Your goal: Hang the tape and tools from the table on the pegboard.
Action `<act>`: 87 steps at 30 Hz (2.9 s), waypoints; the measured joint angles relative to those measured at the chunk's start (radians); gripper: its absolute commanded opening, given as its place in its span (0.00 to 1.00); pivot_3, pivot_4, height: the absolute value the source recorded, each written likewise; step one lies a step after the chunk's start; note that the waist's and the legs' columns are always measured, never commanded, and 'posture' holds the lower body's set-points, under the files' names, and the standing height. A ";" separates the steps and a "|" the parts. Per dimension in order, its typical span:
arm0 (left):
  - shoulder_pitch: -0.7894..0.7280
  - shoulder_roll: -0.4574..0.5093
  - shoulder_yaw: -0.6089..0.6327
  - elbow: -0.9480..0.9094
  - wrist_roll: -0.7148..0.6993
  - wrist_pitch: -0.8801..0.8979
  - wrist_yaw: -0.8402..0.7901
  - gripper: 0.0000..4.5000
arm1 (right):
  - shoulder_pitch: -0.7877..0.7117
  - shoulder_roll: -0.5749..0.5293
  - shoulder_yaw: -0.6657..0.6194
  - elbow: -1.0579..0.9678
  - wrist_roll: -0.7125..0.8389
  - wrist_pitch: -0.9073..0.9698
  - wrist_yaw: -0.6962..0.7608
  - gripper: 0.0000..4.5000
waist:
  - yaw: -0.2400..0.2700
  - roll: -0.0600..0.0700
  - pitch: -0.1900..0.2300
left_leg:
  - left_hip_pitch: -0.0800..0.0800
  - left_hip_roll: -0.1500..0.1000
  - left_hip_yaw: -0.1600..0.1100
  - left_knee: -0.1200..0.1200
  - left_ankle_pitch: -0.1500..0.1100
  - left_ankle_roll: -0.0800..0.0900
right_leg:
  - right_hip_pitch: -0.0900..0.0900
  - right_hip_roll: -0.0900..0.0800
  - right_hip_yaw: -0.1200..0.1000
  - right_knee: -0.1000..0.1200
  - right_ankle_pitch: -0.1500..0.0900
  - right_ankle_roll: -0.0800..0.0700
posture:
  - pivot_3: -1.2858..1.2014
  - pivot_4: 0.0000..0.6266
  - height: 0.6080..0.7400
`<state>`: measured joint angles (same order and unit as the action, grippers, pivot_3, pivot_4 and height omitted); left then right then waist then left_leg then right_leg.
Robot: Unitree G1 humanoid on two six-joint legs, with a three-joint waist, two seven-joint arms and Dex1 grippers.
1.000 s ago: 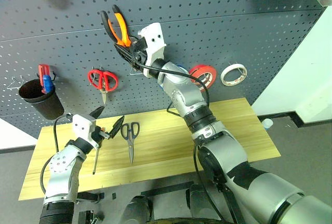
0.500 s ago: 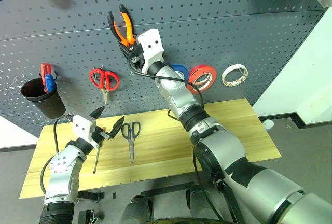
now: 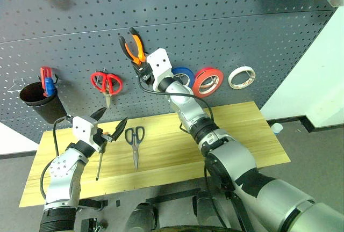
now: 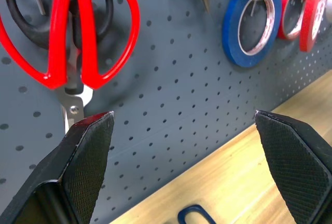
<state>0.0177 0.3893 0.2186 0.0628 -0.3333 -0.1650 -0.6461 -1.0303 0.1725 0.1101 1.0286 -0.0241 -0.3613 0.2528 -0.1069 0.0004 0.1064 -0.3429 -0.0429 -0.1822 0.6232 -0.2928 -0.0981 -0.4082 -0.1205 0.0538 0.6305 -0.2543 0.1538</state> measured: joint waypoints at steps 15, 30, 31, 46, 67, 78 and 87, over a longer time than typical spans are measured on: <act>-0.022 0.013 0.009 -0.002 -0.007 0.001 0.014 1.00 | 0.064 -0.007 0.025 -0.097 -0.009 -0.013 0.011 0.99 | -0.018 0.000 0.000 | 0.000 0.000 0.000 0.000 0.000 0.000 | 0.000 0.000 0.000 0.000 0.000 0.000 | 0.50 0.08 0.98; 0.072 0.030 0.043 -0.044 -0.017 0.009 0.019 1.00 | 0.352 -0.189 0.150 -0.760 -0.025 0.136 0.216 0.99 | -0.009 0.000 0.000 | 0.001 0.001 0.000 0.001 0.000 0.000 | 0.002 0.000 0.000 0.000 0.000 0.000 | 0.50 0.12 0.98; 0.081 0.033 0.043 -0.046 -0.018 0.011 0.019 1.00 | 0.368 -0.211 0.153 -0.806 -0.015 0.162 0.244 0.99 | -0.009 0.000 0.000 | 0.002 0.001 0.000 0.001 0.000 0.000 | 0.002 0.000 0.000 0.000 0.000 0.000 | 0.50 0.12 0.98; 0.131 -0.057 0.049 -0.069 0.088 -0.097 0.194 1.00 | 0.644 -0.542 0.223 -1.139 0.035 0.369 0.526 0.99 | 0.045 -0.004 0.003 | 0.003 0.002 0.002 0.006 0.000 0.000 | 0.008 0.001 0.000 -0.002 0.000 0.000 | 0.50 0.15 0.98; -0.052 -0.304 -0.203 -0.125 0.285 0.758 0.579 1.00 | 0.619 -0.549 0.193 -0.998 -0.012 0.287 0.467 0.99 | 0.063 -0.009 0.008 | 0.004 0.002 0.001 0.006 0.000 0.001 | 0.010 0.002 -0.001 -0.004 0.000 0.001 | 0.50 0.15 0.98; -0.361 -0.376 -0.155 0.093 0.345 1.143 0.735 1.00 | 0.610 -0.564 0.176 -0.967 -0.024 0.284 0.465 0.99 | 0.062 -0.011 0.009 | 0.002 0.002 0.001 0.004 -0.001 0.000 | 0.011 0.002 -0.002 -0.012 0.000 0.001 | 0.49 0.15 0.98; -0.515 -0.450 0.002 0.300 0.302 1.288 0.834 1.00 | 0.610 -0.596 0.152 -0.968 -0.029 0.288 0.470 0.99 | 0.059 -0.012 0.011 | 0.001 0.002 0.001 0.004 -0.001 0.001 | 0.011 0.002 -0.002 -0.015 0.001 0.003 | 0.48 0.16 0.98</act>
<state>-0.4977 -0.0605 0.2204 0.3627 -0.0311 1.1231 0.1876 -0.4208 -0.4237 0.2617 0.0609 -0.0532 -0.0729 0.7224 -0.0483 -0.0120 0.1172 -0.3418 -0.0409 -0.1808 0.6271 -0.2937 -0.0976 -0.3973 -0.1189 0.0519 0.6156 -0.2537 0.1564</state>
